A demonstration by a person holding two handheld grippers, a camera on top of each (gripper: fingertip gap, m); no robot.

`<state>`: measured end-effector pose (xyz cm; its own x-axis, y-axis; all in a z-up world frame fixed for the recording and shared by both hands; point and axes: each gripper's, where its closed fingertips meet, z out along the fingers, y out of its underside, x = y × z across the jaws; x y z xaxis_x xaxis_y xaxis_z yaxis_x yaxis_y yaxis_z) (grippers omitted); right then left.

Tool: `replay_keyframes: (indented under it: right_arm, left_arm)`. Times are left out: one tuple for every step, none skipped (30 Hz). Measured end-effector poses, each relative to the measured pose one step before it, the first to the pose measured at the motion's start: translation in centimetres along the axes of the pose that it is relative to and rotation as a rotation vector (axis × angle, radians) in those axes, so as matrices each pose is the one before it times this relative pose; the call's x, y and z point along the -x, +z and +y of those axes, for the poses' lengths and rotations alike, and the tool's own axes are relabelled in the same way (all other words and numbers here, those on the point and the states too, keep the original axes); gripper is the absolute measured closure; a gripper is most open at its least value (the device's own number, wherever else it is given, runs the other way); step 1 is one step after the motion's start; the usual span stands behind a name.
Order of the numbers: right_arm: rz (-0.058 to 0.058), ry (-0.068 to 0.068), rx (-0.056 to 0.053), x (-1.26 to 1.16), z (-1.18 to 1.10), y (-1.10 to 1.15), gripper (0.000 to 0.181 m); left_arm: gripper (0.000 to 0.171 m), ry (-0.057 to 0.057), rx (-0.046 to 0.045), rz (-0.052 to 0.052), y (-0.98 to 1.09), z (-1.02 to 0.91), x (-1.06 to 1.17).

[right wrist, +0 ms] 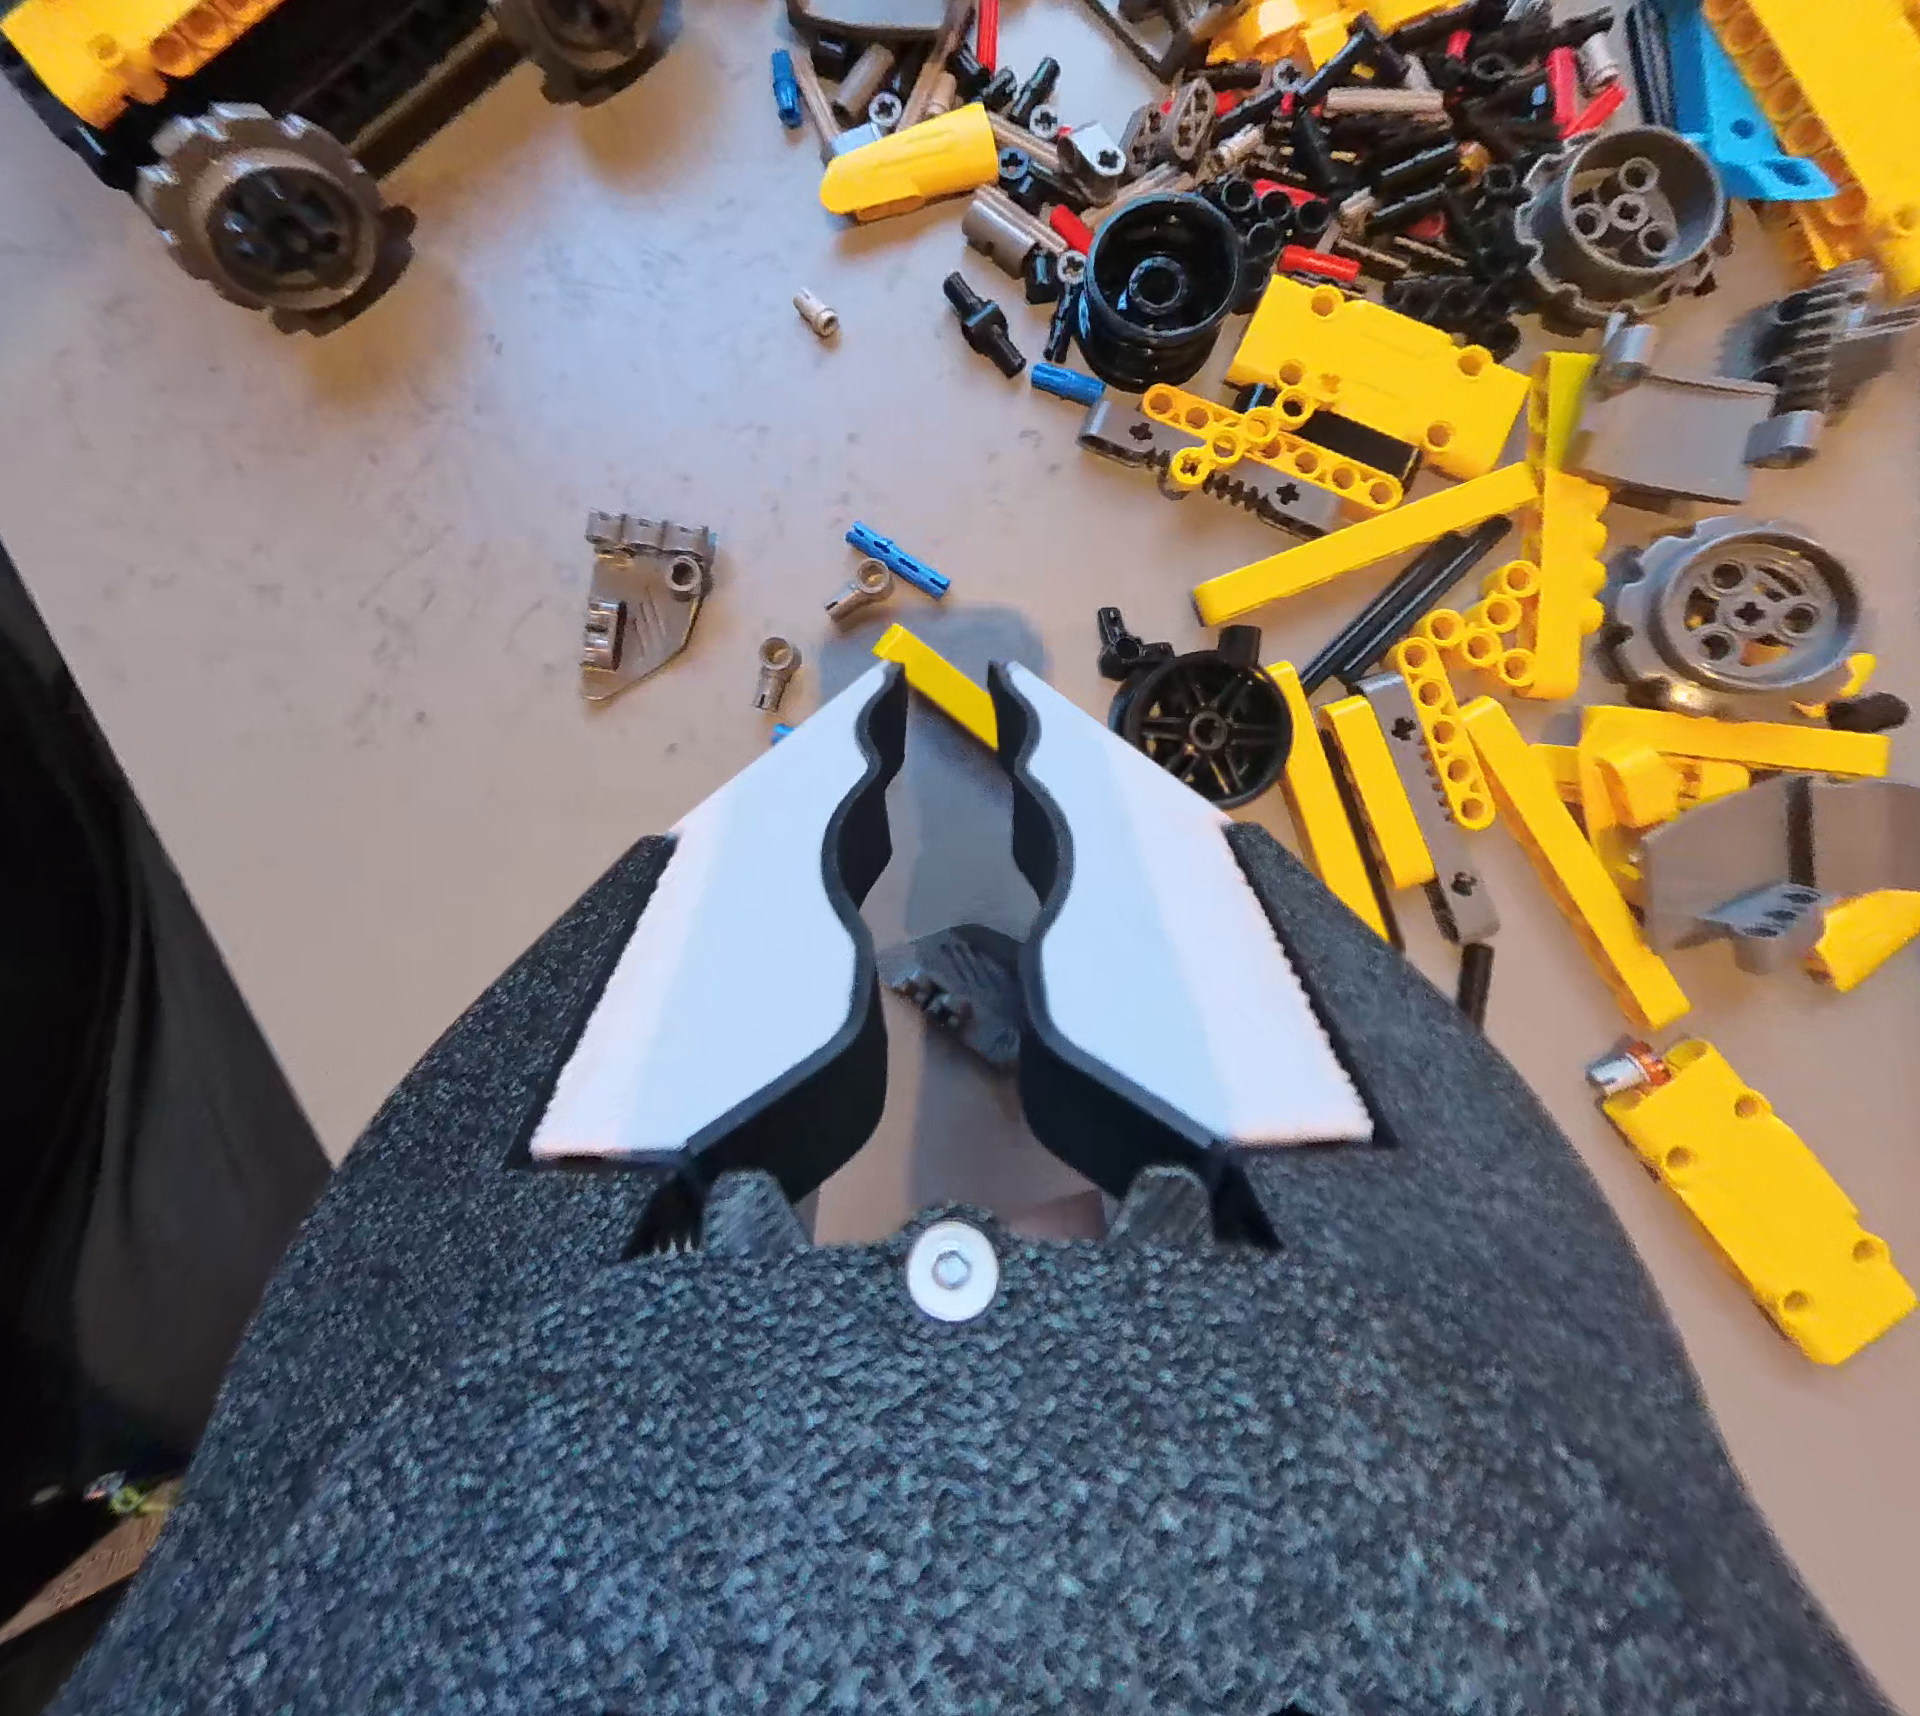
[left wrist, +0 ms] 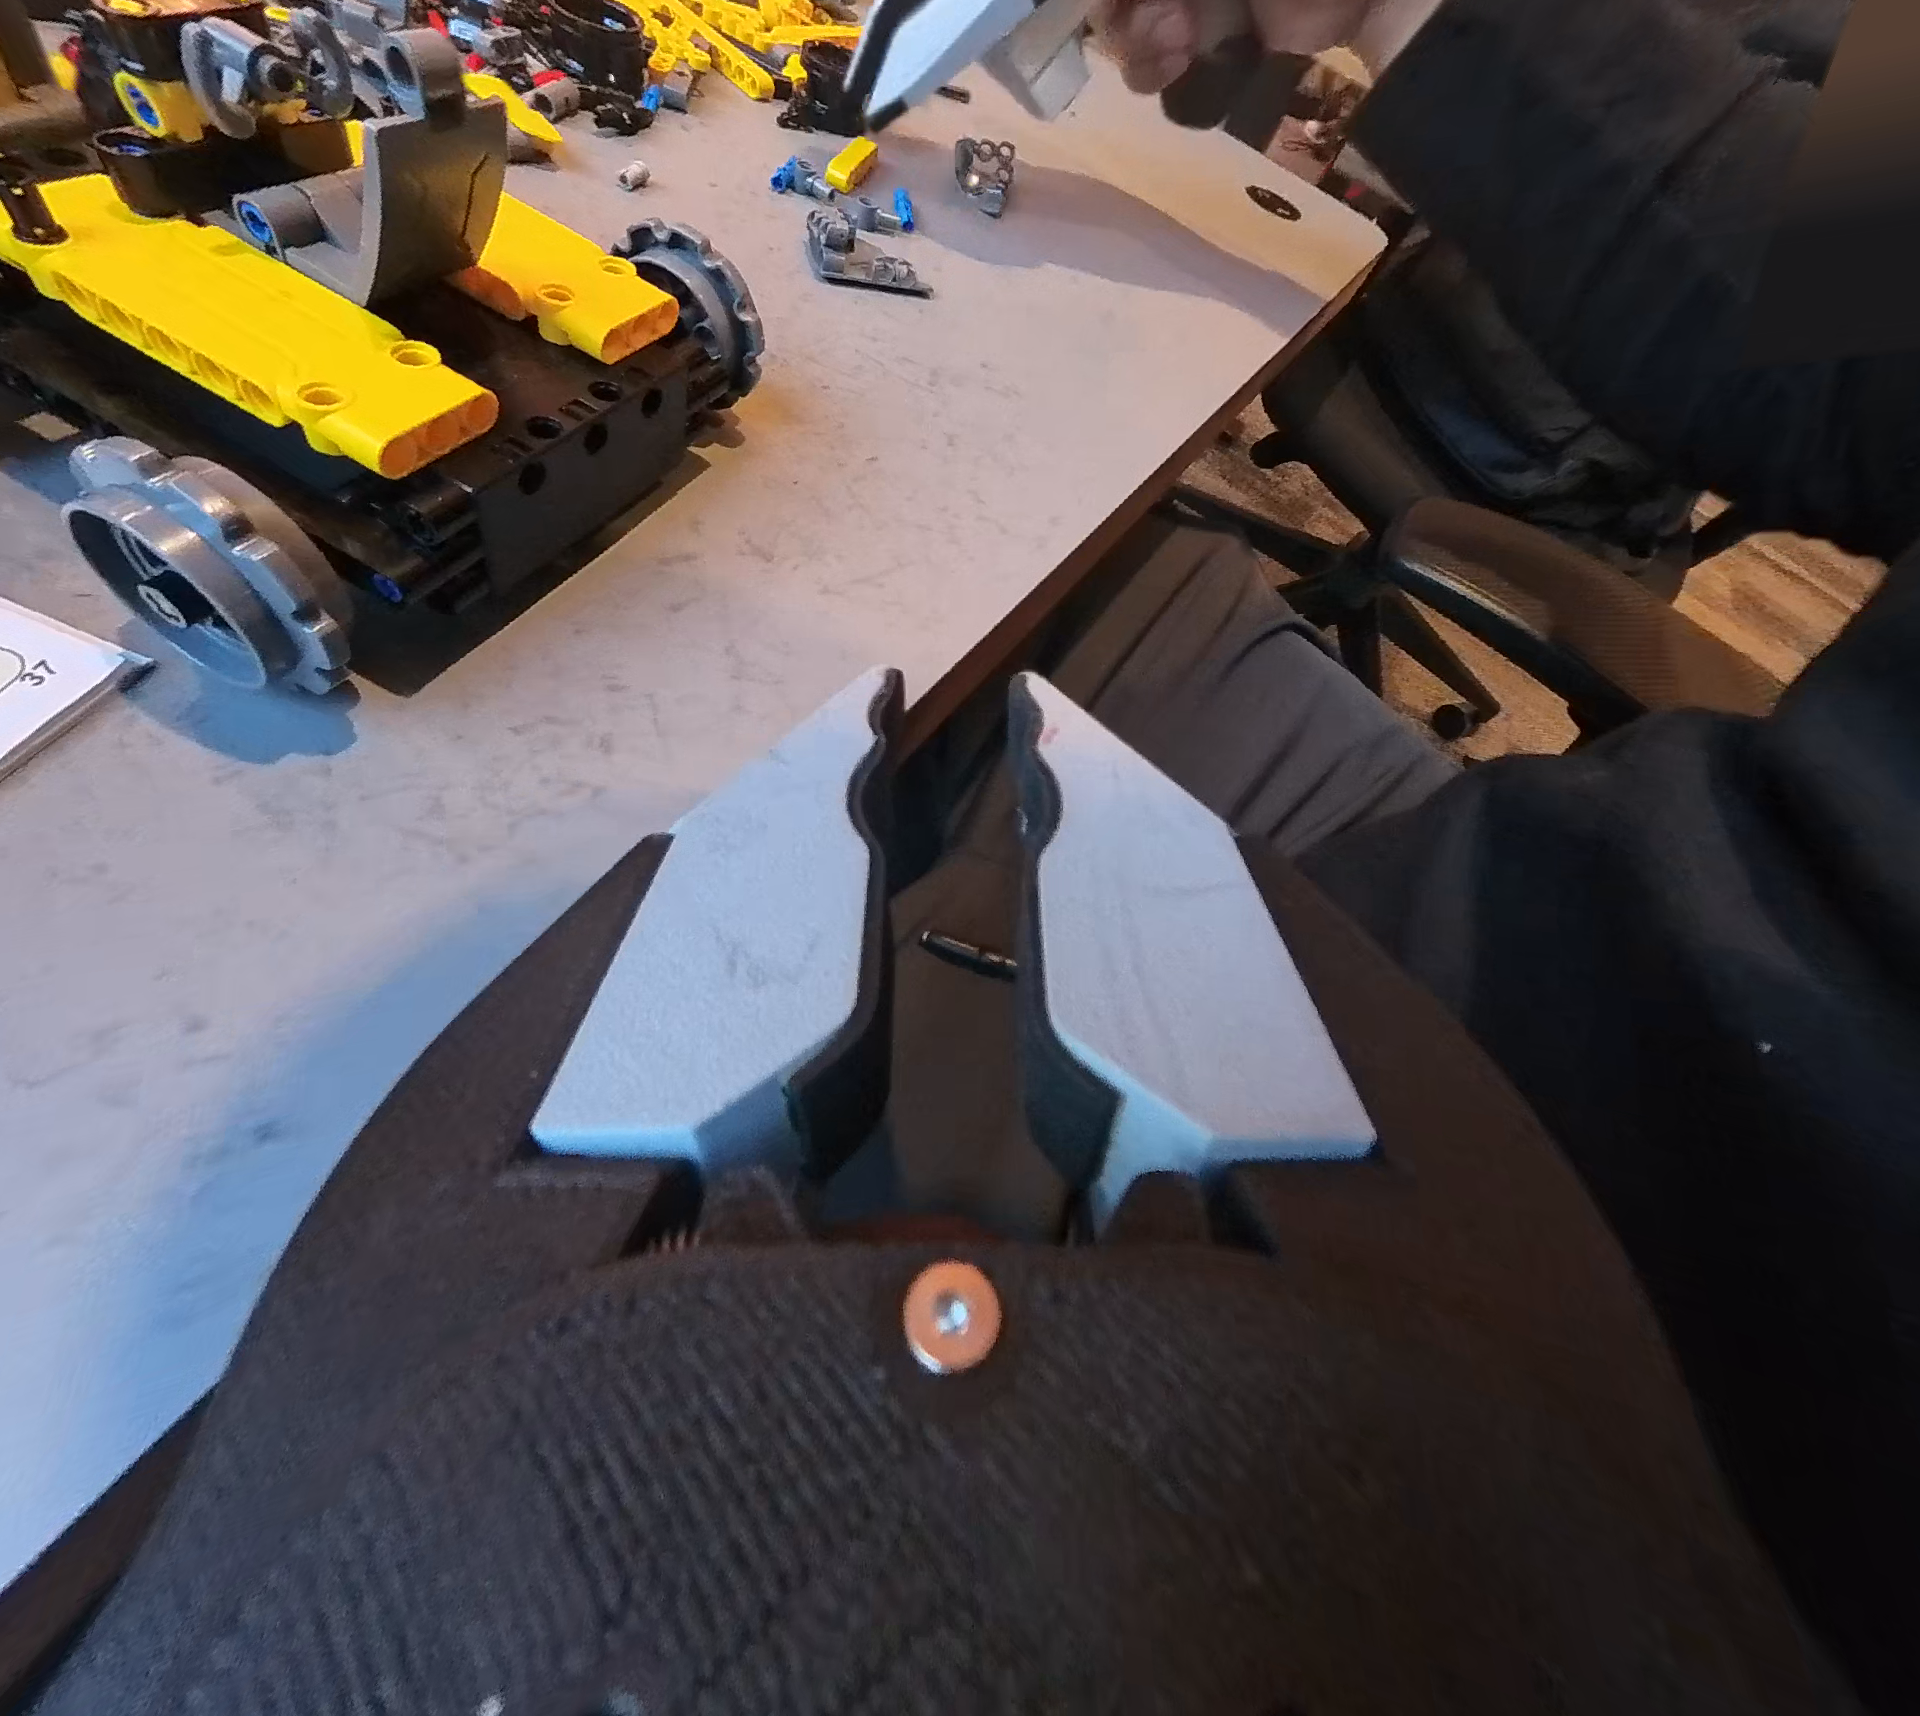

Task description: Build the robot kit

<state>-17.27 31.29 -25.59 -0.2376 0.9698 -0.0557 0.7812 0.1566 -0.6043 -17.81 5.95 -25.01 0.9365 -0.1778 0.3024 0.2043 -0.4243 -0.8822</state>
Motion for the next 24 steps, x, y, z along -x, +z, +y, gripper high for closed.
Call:
replay_keyframes:
  right_arm:
    - [0.0014, -0.0018, 0.0204, -0.17, 0.254, 0.433, 0.162]
    - [0.0041, -0.003, 0.0165, -0.131, 0.235, 0.383, 0.162]
    - [-0.0103, -0.0002, 0.0053, 0.127, 0.12, 0.259, 0.163]
    - [-0.024, 0.0092, -0.0113, 0.338, -0.108, 0.069, 0.165]
    - [-0.0177, 0.0108, -0.0048, 0.272, 0.015, 0.039, 0.165]
    - [-0.0097, 0.0084, -0.0026, 0.226, 0.09, 0.053, 0.167]
    - [-0.0168, 0.0084, -0.0059, 0.418, 0.03, 0.024, 0.168]
    - [-0.0215, 0.0069, -0.0041, 0.553, 0.048, 0.056, 0.17]
    - [-0.0106, -0.0009, -0.0041, 0.449, 0.009, 0.051, 0.171]
    - [0.0035, -0.0076, -0.0103, 0.231, -0.159, -0.027, 0.171]
    - [-0.0002, -0.0039, -0.0181, 0.211, -0.373, -0.184, 0.171]
    - [-0.0071, 0.0031, -0.0239, 0.221, -0.604, -0.315, 0.171]
    - [-0.0037, 0.0032, -0.0256, 0.091, -0.738, -0.364, 0.17]
    - [0.0034, -0.0018, -0.0201, -0.055, -0.759, -0.305, 0.169]
    - [0.0089, -0.0075, -0.0119, -0.172, -0.729, -0.117, 0.168]
    - [0.0063, -0.0118, -0.0036, -0.135, -0.688, 0.131, 0.166]
    - [0.0001, -0.0149, 0.0034, -0.003, -0.617, 0.417, 0.165]
    - [0.001, -0.0179, 0.011, 0.033, -0.53, 0.681, 0.163]
    - [0.0047, -0.025, 0.0185, 0.07, -0.393, 0.874, 0.16]
    - [-0.0002, -0.0325, 0.0238, 0.238, -0.263, 0.957, 0.159]
    - [0.0035, -0.0335, 0.0255, 0.218, -0.173, 0.961, 0.159]
    - [0.0088, -0.0293, 0.0227, 0.134, -0.148, 0.899, 0.159]
    - [0.0027, -0.022, 0.0185, 0.163, -0.119, 0.755, 0.16]
    - [0.002, -0.0126, 0.0148, 0.059, -0.056, 0.581, 0.163]
  left_arm:
    - [0.153, 0.0041, 0.00268, -0.0011, 0.036, 0.028, -0.026]
    - [0.153, 0.0036, 0.00276, -0.0027, 0.022, 0.053, 0.004]
    - [0.153, 0.0028, 0.00177, -0.0035, 0.005, 0.026, 0.043]
    - [0.153, 0.0011, 0.00004, -0.004, -0.024, 0.005, 0.079]
    - [0.153, -0.0017, -0.00115, -0.0028, -0.014, -0.014, 0.084]
    - [0.153, -0.0037, -0.00139, -0.0002, -0.02, -0.024, 0.063]
    - [0.153, -0.0041, -0.00141, 0.001, -0.006, -0.025, 0.026]
    - [0.153, -0.003, -0.00062, 0.0023, 0.007, -0.005, 0.001]
    - [0.153, -0.0011, 0.00077, 0.003, 0.028, 0.009, -0.051]
    - [0.153, 0.0007, 0.00182, 0.0032, 0.029, 0.03, -0.069]
    - [0.153, 0.0019, 0.00145, 0.0026, 0.027, 0.026, -0.085]
    - [0.153, 0.0023, 0.00114, 0.0016, 0.018, 0.024, -0.061]
    - [0.153, 0.0018, 0.00112, 0.0005, 0.012, 0.012, -0.043]
    - [0.153, 0.0006, 0.00071, 0.0004, -0.002, 0.012, -0.011]
    - [0.153, -0.0009, -0.00059, -0.0002, -0.022, -0.006, 0.021]
    - [0.153, -0.0018, -0.00144, -0.0003, -0.02, -0.026, 0.014]
    - [0.153, -0.0015, -0.00161, 0.0001, -0.022, -0.031, 0.019]
    - [0.153, -0.0004, -0.00029, 0.0003, 0.008, -0.01, 0.005]
    - [0.153, 0.0013, 0.00191, -0.0006, 0.025, 0.029, -0.003]
    - [0.152, 0.0031, 0.00254, -0.0018, 0.014, 0.037, 0.003]
    - [0.152, 0.0039, 0.00169, -0.0027, -0.001, 0.025, 0.015]
    - [0.152, 0.0034, 0.00047, -0.0031, -0.025, 0.016, 0.03]
    - [0.152, 0.0012, -0.00038, -0.003, -0.042, -0.001, 0.059]
    - [0.153, -0.0019, -0.00123, -0.0017, -0.055, -0.009, 0.067]
